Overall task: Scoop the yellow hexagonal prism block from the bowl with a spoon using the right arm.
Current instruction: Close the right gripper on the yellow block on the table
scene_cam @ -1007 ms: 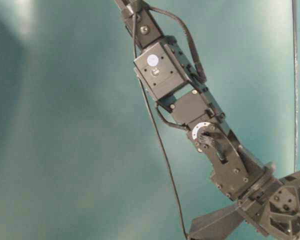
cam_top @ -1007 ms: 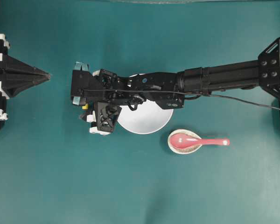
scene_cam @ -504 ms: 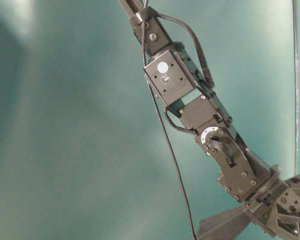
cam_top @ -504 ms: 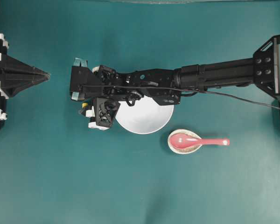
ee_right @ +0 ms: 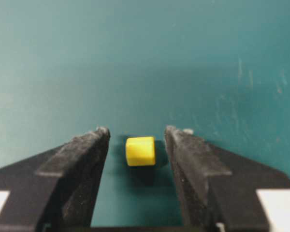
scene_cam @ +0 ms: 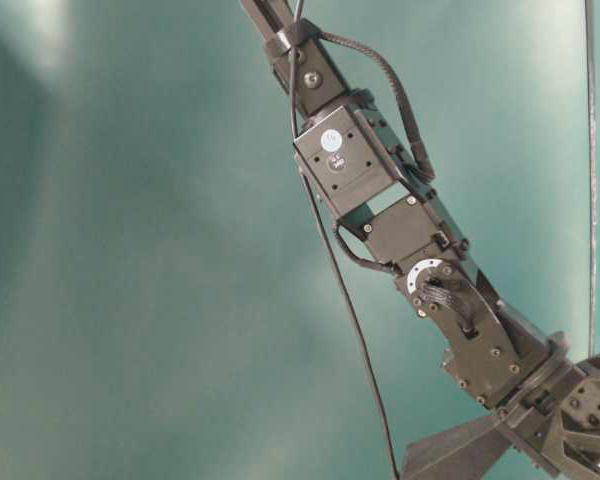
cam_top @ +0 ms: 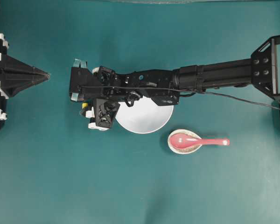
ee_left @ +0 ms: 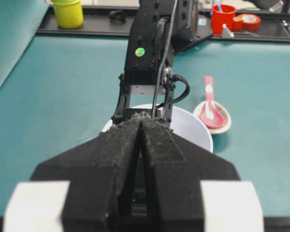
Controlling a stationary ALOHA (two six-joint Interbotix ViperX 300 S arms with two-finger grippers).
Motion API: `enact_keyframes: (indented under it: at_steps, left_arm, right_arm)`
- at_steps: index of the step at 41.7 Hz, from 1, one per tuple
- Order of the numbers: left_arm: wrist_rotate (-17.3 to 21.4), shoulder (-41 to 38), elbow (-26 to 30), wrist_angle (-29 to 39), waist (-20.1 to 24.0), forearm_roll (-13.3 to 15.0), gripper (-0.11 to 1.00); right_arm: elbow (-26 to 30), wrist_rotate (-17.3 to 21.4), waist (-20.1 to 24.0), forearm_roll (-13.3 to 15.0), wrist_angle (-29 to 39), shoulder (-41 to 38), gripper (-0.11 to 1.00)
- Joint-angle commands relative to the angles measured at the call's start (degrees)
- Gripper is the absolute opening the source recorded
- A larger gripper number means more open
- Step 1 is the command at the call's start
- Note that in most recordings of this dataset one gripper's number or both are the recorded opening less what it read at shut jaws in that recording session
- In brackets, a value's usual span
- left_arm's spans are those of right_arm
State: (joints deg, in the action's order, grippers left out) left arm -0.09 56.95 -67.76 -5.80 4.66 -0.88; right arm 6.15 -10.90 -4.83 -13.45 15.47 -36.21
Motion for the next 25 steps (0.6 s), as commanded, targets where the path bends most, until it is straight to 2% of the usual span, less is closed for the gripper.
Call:
enact_keyframes:
  at_steps: [1,6,17,25]
  left_arm:
    - [-0.09,-0.26,1.41,-0.70,0.18,-0.18,0.00]
    - [-0.09,-0.26,1.41,-0.70,0.18,-0.18,0.00]
    - [0.00,-0.26,1.41,-0.62,0.18,-0.18,0.00]
    - [0.00,-0.18,1.41,-0.53,0.18,-0.18,0.00]
  right_arm:
    - [0.97,0.00,0.09,0.09,0.00,1.32,0.55]
    - [0.97,0.00,0.09,0.09,0.00,1.32,0.52]
    - [0.97,-0.18,0.09,0.09,0.00,1.32,0.36]
    - [1.05,0.00,0.09,0.09,0.00,1.41,0.31]
